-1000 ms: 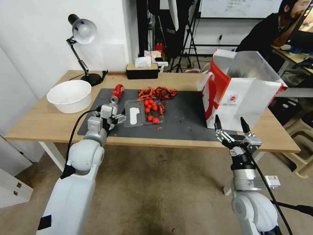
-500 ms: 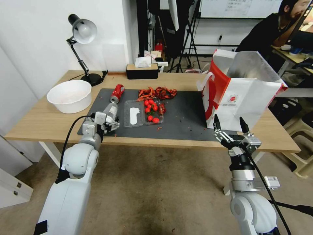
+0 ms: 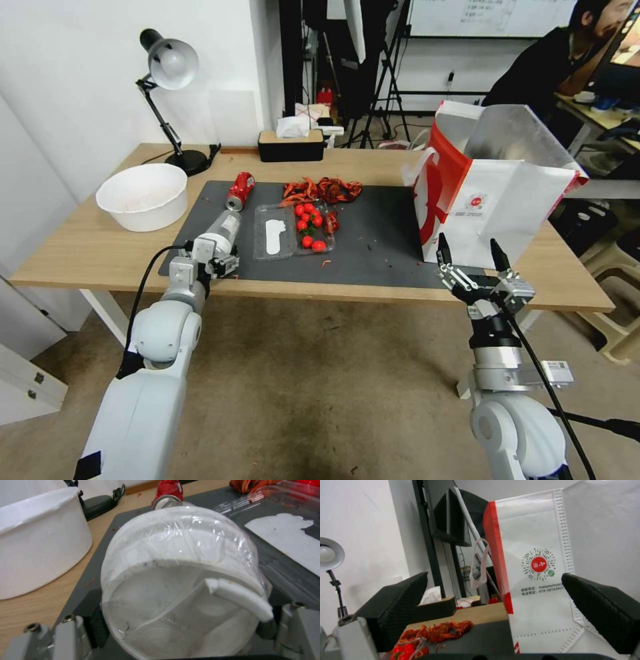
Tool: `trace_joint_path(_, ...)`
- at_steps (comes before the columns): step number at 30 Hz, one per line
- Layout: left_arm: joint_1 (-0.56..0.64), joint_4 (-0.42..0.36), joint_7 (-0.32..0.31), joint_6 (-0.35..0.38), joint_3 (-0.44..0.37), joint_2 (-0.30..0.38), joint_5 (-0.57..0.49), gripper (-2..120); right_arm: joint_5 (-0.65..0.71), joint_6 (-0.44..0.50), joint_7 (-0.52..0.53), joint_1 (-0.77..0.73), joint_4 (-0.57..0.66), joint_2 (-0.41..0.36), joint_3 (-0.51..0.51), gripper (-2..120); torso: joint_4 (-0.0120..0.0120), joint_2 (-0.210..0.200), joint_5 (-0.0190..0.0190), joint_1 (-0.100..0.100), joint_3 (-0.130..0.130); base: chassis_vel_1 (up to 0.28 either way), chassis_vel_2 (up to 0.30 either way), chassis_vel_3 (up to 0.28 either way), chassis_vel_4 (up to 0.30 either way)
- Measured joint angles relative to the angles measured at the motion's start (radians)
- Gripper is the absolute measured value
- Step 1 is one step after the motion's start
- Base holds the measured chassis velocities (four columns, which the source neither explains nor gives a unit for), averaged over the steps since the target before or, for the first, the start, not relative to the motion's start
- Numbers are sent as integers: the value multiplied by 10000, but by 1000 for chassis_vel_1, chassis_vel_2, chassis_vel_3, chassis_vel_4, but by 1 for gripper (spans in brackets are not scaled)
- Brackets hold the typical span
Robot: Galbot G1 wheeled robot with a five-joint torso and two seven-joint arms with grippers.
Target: Pick up the trash from the table and place it into the takeout bag.
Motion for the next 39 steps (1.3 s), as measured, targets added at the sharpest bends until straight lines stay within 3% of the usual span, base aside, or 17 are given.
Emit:
trace_joint_path(2, -1, -19, -18, -110, 17, -15, -3, 70, 13, 2, 2, -2, 0, -3, 12, 100, 0, 0, 1, 0, 0, 0, 0, 0, 0)
trace_joint_path(8, 35, -390, -317, -683, 126, 4, -341, 70, 15, 3, 2, -3, -3, 3, 17, 100, 1, 0, 0, 0, 0, 0, 0, 0, 0)
trace_joint_path(11, -229, -1226, -497, -910, 468, 196, -1197, 70, -28, -43, -55, -6, 44, 2, -2, 100, 2, 0, -2, 0, 0, 0, 0, 0, 0)
trace_joint_path(15, -1214, -2242, -481, -530, 1145, 606, -2306, 70, -123, -97, -139, -22, 119, 47, -51, 100, 0, 0, 2, 0, 0, 0, 0, 0, 0)
trace_joint_path(17, -1567, -2434, -479, -408, 1426, 773, -2739, 70, -148, -102, -169, -57, 143, 71, -54, 100, 0, 0, 3, 0, 0, 0, 0, 0, 0)
trace_joint_path(19, -2423, -2559, -563, -286, 2120, 1205, -3834, 70, -197, -102, -256, -177, 191, 101, -59, 100, -2, 0, 2, -1, 0, 0, 0, 0, 0)
trace_joint_path(21, -3435, -2282, -795, -435, 2931, 1696, -4779, 70, -249, -93, -319, -313, 220, 124, -58, 100, 2, 0, 1, 0, 0, 0, 0, 0, 0)
trace_joint_path(22, -3435, -2282, -795, -435, 2931, 1696, -4779, 70, -249, -93, -319, -313, 220, 124, -58, 100, 2, 0, 1, 0, 0, 0, 0, 0, 0)
trace_joint_path(24, -4855, -1656, -1044, -609, 4183, 2072, -5568, 70, -338, -82, -363, -441, 233, 198, -60, 100, -1, 0, 0, 1, 1, 0, 0, 0, 0)
trace_joint_path(26, -5327, -1438, -1105, -646, 4610, 2084, -5734, 70, -376, -81, -366, -470, 234, 238, -58, 100, 3, 0, 1, 1, 1, 0, 0, 0, 0)
trace_joint_path(28, -6112, -1059, -1192, -651, 5270, 1984, -5993, 70, -428, -81, -372, -503, 241, 308, -62, 100, 0, 0, 4, 1, 1, 0, 0, 0, 0)
trace_joint_path(38, -7900, -87, -1302, -629, 6381, 1335, -6554, 70, -513, -117, -374, -574, 283, 452, -46, 100, -2, -1, 4, 2, 2, 0, 0, 0, 0)
trace_joint_path(39, -8548, 328, -1303, -609, 6683, 1031, -6666, 70, -542, -133, -374, -619, 318, 496, -27, 100, 0, -1, 2, 3, 1, 0, 0, 0, 0)
